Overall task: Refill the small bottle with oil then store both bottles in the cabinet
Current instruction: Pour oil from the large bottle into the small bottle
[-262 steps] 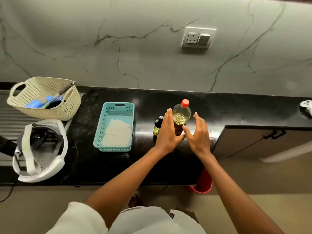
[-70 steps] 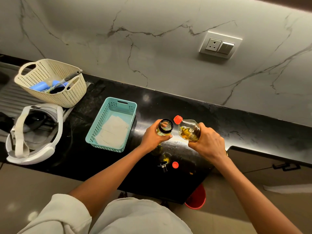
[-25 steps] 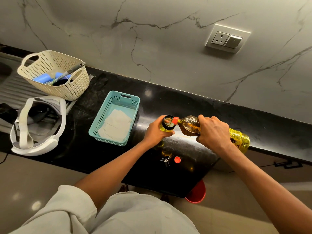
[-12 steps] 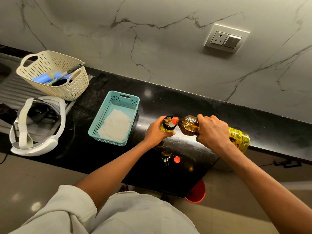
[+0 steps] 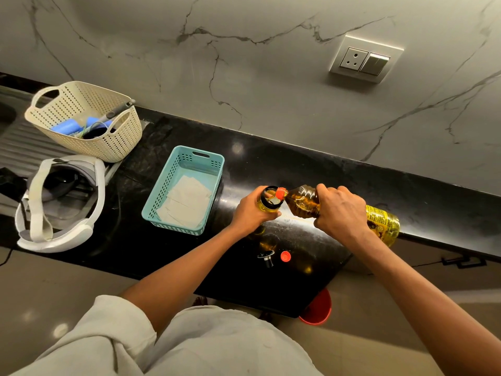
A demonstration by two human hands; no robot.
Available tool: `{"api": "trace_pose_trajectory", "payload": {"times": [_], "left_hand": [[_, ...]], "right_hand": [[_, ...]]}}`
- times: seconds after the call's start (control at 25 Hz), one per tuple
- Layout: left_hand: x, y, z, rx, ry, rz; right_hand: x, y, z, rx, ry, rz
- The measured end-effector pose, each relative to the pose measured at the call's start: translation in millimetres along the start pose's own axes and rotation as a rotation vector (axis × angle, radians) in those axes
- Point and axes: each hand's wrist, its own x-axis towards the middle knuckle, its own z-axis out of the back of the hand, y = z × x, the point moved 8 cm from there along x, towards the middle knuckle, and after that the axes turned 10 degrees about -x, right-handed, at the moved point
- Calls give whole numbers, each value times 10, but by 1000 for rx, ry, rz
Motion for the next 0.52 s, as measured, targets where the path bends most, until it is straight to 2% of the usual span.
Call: {"api": "trace_pose_trajectory", "payload": {"times": [0.52], "left_hand": [[49, -80, 69, -39, -8, -35]], "right_hand": [[-73, 104, -390, 364, 129, -95]]}}
